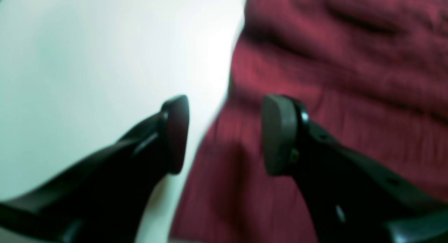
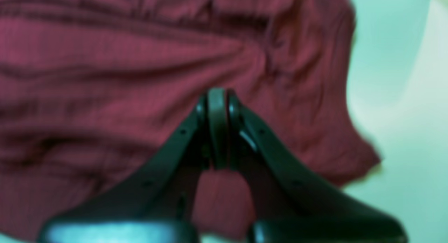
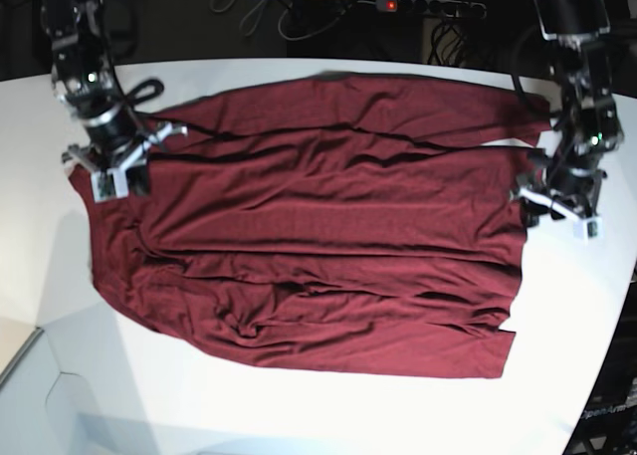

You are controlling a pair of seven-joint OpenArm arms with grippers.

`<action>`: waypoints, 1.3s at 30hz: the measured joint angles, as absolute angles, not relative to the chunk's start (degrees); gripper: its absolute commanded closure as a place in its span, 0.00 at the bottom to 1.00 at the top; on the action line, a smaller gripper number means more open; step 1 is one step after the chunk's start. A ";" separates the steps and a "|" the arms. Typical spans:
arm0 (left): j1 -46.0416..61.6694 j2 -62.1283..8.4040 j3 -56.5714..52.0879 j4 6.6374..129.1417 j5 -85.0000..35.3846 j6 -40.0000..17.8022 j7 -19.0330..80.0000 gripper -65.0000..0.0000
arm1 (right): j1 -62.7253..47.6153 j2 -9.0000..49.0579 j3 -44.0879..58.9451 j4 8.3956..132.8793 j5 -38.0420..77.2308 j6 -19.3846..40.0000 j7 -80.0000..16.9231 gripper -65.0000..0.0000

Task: Layout the t-shirt on the table in an organized manner, then fold the t-shirt properly
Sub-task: 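Drag the grasped fabric with both grippers back toward the shirt edge, then hold the shirt edge with both grippers and pull it taut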

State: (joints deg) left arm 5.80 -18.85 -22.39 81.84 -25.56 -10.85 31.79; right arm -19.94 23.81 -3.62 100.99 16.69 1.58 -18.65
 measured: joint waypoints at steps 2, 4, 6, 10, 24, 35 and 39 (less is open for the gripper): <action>9.93 -18.94 -24.29 85.43 -27.46 -11.14 31.99 0.50 | -22.15 23.79 -3.66 101.58 16.75 1.74 -18.87 1.00; 13.89 -19.09 -25.93 88.99 -28.69 -10.11 32.18 0.50 | -23.29 23.79 -3.60 102.17 16.60 1.63 -18.85 1.00; 18.81 -19.18 -27.03 93.56 -31.38 -11.16 31.97 0.50 | -24.10 22.98 -3.46 102.45 16.49 1.63 -18.31 1.00; 27.14 -19.07 -30.35 99.42 -33.93 -10.57 32.45 0.50 | -26.39 21.91 -3.64 102.41 16.73 1.76 -18.92 1.00; 29.65 -14.98 -33.95 95.98 -32.47 -10.76 31.79 0.49 | -29.82 19.99 -3.66 102.39 16.73 1.63 -18.17 1.00; 27.07 -14.28 -29.58 89.91 -32.62 -11.27 31.55 0.50 | -31.31 19.97 -3.64 102.45 16.73 1.65 -18.06 1.00; 26.79 -14.57 -28.86 88.92 -32.64 -11.14 30.00 0.50 | -31.18 20.01 -3.64 102.48 16.75 1.63 -17.96 1.00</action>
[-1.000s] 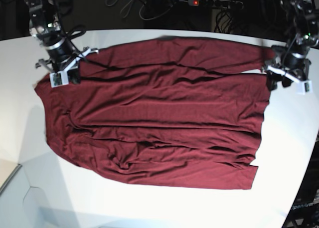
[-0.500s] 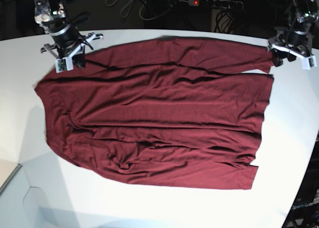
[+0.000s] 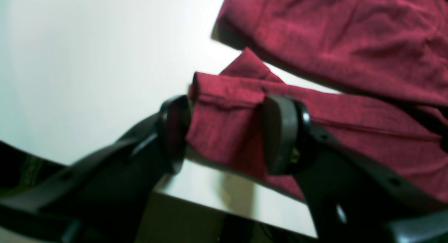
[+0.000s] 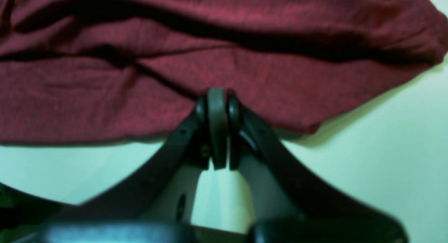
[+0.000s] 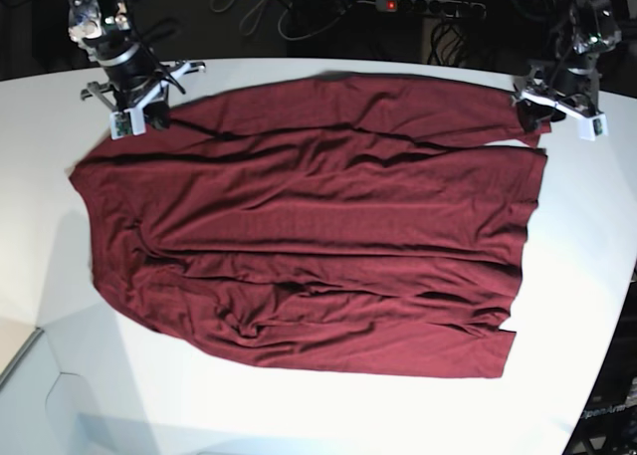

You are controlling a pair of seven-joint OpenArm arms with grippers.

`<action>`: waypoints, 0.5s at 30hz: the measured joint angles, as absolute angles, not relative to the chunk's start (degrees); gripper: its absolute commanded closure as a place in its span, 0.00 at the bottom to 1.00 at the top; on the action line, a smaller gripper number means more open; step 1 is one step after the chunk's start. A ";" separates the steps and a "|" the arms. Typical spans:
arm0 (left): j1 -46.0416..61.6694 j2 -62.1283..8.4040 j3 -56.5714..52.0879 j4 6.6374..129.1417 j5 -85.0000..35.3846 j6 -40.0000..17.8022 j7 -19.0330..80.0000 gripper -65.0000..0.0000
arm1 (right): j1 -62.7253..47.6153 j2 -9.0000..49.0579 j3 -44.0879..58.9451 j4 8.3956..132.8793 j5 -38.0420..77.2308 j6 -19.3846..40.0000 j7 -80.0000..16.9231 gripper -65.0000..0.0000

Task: Layout the t-shirt on the table in an organized manner, then fold the t-shirt properly
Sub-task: 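Hold the shirt edge with both grippers and pull it taut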

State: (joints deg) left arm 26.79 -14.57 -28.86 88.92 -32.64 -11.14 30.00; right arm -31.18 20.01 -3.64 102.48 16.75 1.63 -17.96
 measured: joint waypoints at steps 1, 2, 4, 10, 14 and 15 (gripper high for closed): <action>26.61 -14.59 -28.53 88.90 -32.12 -11.11 30.00 0.50 | -31.20 19.99 -3.64 102.48 16.75 1.65 -18.00 1.00; 26.30 -14.59 -28.14 88.90 -30.74 -11.14 30.00 0.52 | -31.24 19.97 -3.64 102.48 16.75 1.65 -18.00 1.00; 25.71 -14.52 -27.62 88.90 -28.45 -11.14 29.95 0.65 | -31.27 19.99 -3.64 102.48 16.73 1.63 -17.98 1.00; 25.23 -14.26 -27.73 89.03 -26.81 -11.11 30.87 1.00 | -31.42 20.01 -3.66 102.98 16.75 1.65 -18.02 1.00; 26.55 -14.06 -28.01 93.03 -26.52 -10.81 32.29 1.00 | -32.32 19.99 -3.66 104.22 16.75 1.65 -18.00 1.00; 27.11 -14.11 -28.42 94.65 -26.59 -10.90 32.38 1.00 | -32.29 19.99 -3.79 104.20 16.75 1.65 -18.00 1.00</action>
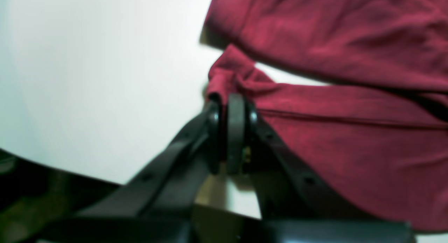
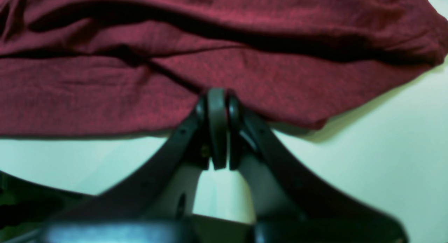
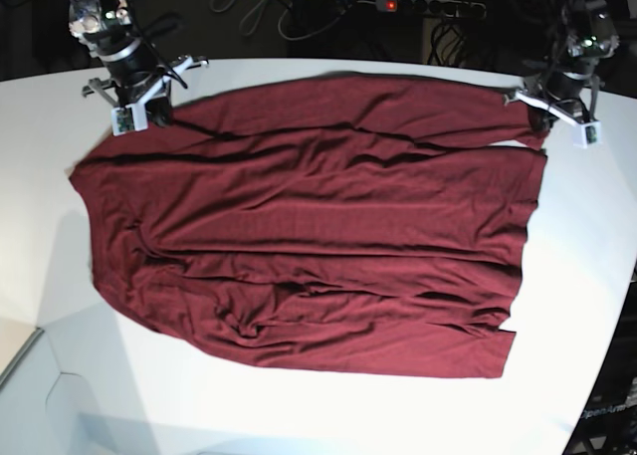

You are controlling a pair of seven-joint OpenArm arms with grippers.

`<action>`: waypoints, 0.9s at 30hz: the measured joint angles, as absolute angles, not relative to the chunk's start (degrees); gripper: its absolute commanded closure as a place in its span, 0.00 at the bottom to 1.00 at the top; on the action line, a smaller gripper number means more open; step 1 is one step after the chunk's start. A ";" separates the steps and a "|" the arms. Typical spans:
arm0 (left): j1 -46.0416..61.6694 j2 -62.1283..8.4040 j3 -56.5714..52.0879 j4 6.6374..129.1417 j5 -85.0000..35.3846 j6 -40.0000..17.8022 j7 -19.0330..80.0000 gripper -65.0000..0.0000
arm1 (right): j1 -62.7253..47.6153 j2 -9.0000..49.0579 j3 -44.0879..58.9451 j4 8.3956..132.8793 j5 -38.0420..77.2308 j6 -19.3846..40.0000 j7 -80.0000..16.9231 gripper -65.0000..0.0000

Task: Layout the t-shirt on the table in an organized manner, then fold the t-shirt properly
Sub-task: 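Hold the shirt edge with both grippers and pull it taut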

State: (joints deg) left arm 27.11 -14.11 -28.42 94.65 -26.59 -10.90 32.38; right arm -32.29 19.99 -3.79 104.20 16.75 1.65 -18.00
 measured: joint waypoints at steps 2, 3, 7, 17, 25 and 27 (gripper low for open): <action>28.08 -13.96 -30.33 98.08 -26.72 -11.11 32.45 1.00 | -32.25 20.01 -3.79 104.03 16.75 1.65 -18.02 1.00; 28.51 -14.00 -31.07 99.79 -26.59 -10.90 31.99 1.00 | -32.16 20.03 -3.79 103.88 16.75 1.65 -18.04 1.00; 29.91 -14.35 -31.40 104.27 -26.72 -10.94 32.25 1.00 | -32.25 19.99 -3.79 103.46 16.75 1.65 -18.28 0.93; 30.81 -14.24 -32.49 106.96 -26.74 -10.94 32.40 1.00 | -32.25 20.23 -3.75 103.44 16.75 1.63 -18.24 0.84; 30.79 -14.24 -32.49 106.83 -26.76 -10.94 32.38 1.00 | -32.32 20.29 -3.66 103.44 16.71 1.63 -18.24 0.59; 30.79 -14.24 -32.49 106.74 -26.76 -10.96 32.38 1.00 | -32.29 20.27 -3.66 103.44 16.75 1.63 -18.22 0.56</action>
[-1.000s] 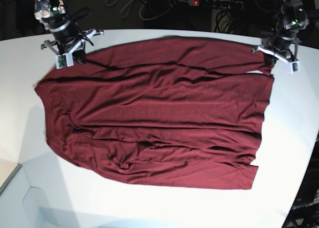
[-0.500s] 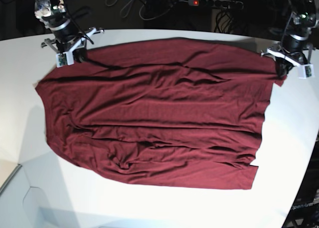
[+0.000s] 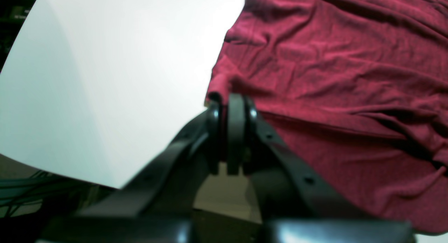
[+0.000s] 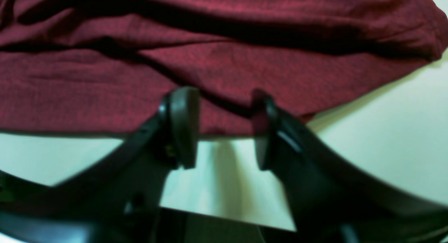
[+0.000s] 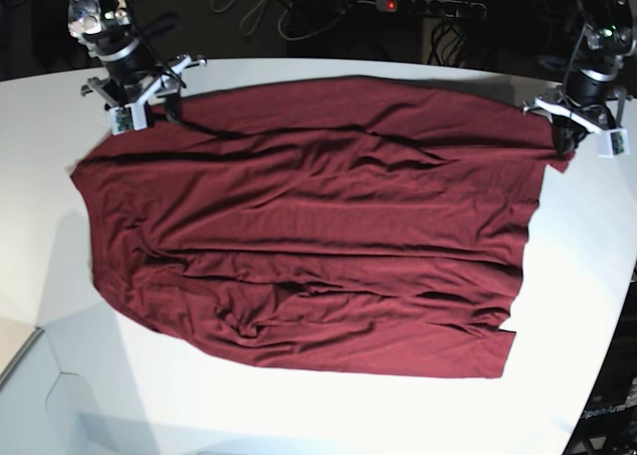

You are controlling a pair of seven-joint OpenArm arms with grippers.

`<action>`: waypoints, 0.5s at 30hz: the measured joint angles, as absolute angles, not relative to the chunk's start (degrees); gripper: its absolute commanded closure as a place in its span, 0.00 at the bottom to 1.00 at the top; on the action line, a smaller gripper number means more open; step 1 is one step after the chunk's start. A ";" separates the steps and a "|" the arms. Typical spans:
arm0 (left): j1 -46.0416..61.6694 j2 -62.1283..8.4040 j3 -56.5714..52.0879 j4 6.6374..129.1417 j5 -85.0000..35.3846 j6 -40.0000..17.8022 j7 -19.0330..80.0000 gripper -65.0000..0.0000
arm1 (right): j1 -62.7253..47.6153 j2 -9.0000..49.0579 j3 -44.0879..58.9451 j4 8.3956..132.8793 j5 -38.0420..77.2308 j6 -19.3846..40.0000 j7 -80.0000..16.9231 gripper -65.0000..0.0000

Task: Layout the t-shirt on the table in an organized manner, then fold the t-shirt properly
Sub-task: 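Hold the shirt edge with both grippers and pull it taut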

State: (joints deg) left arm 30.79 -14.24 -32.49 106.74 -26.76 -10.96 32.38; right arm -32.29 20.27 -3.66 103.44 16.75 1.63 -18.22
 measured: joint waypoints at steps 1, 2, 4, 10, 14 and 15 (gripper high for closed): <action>30.79 -14.24 -32.49 106.72 -26.76 -10.94 32.40 1.00 | -32.29 20.27 -3.64 103.44 16.75 1.63 -18.22 0.55; 30.81 -14.24 -32.47 106.69 -26.76 -10.96 32.40 1.00 | -32.32 20.25 -3.64 103.37 16.73 1.63 -18.22 0.55; 30.79 -14.26 -32.47 106.69 -26.76 -10.94 32.36 1.00 | -32.08 20.14 -3.66 101.78 16.80 1.65 -17.91 0.55; 30.81 -14.28 -32.47 106.59 -26.76 -10.94 32.42 1.00 | -29.71 20.14 -3.68 96.18 16.40 1.61 -15.86 0.55; 30.68 -14.28 -32.47 106.54 -26.76 -10.96 32.38 1.00 | -29.87 20.14 -3.68 96.09 16.36 1.63 -15.68 0.55; 30.79 -14.28 -32.47 106.54 -26.76 -10.94 32.38 1.00 | -30.00 20.14 -3.68 96.07 16.34 1.63 -15.35 0.55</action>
